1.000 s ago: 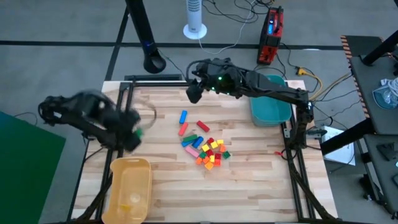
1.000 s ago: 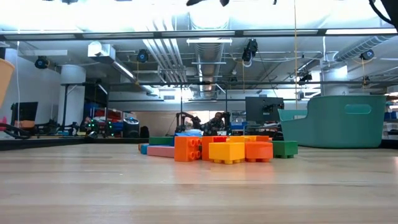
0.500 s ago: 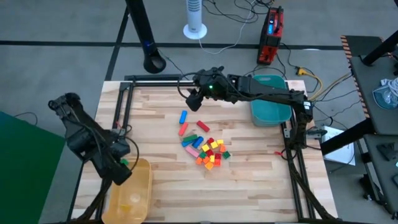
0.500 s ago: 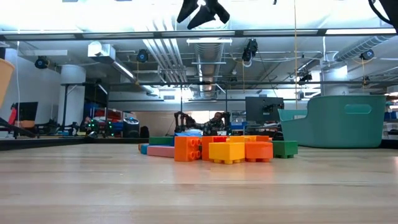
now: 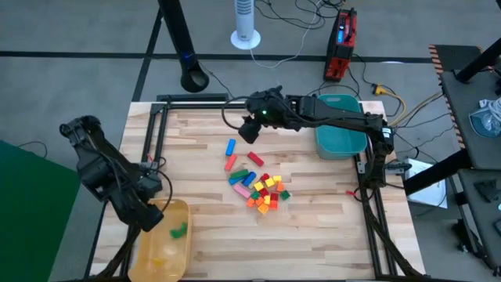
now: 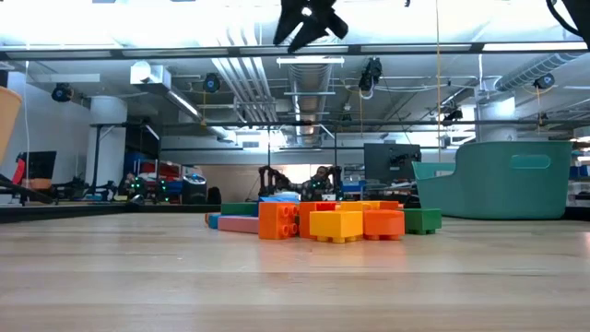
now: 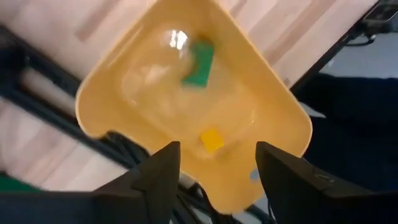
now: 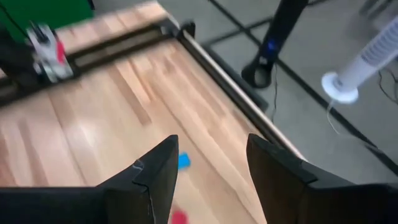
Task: Sort blocks
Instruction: Put the red rectangular block into the yellow bin
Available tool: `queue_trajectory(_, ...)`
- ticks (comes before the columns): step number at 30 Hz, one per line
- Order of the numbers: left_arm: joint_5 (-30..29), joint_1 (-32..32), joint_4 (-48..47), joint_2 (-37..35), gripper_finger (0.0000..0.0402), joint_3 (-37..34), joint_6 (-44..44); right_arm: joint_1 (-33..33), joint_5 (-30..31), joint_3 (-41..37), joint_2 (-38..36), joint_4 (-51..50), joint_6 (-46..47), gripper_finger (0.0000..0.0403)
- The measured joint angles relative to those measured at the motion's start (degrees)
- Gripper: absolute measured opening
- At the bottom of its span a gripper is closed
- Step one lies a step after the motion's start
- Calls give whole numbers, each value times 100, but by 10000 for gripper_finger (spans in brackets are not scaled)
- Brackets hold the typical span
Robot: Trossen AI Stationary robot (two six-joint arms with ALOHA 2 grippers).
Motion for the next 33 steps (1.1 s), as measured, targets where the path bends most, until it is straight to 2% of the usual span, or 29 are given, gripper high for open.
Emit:
queue_trajectory(2, -537, 31, 2, -61, 201, 0, 156, 0, 1, -7, 0, -362, 38, 183)
queue_trajectory(8, -2667, 318, 4, -379, 198, 0, 756, 0, -137, -190, 0, -1368, 791, 174)
queue_trajectory(14, -4154, 805, 7, -796, 191, -13, 1520, -22, -1252, -824, 0, -1839, 1793, 161)
queue_trajectory(16, -4509, 948, 8, -932, 189, -21, 1826, -24, -1392, -1198, -2, -1753, 2038, 158)
queue_trajectory(20, -5047, 1184, 8, -1169, 185, -39, 2210, -84, -1545, -1982, 33, -1159, 2296, 160)
queue_trajectory(24, -5451, 1258, 10, -1314, 184, -42, 2401, -260, -1914, -2778, 33, 334, 2271, 177)
queue_trajectory(28, -5524, 1262, 16, -1381, 184, -44, 2588, -436, -2251, -3274, 33, 1429, 2023, 200)
queue_trajectory(33, -5531, 1262, 8, -1439, 184, -44, 2800, -495, -2263, -3427, 33, 1645, 1539, 223)
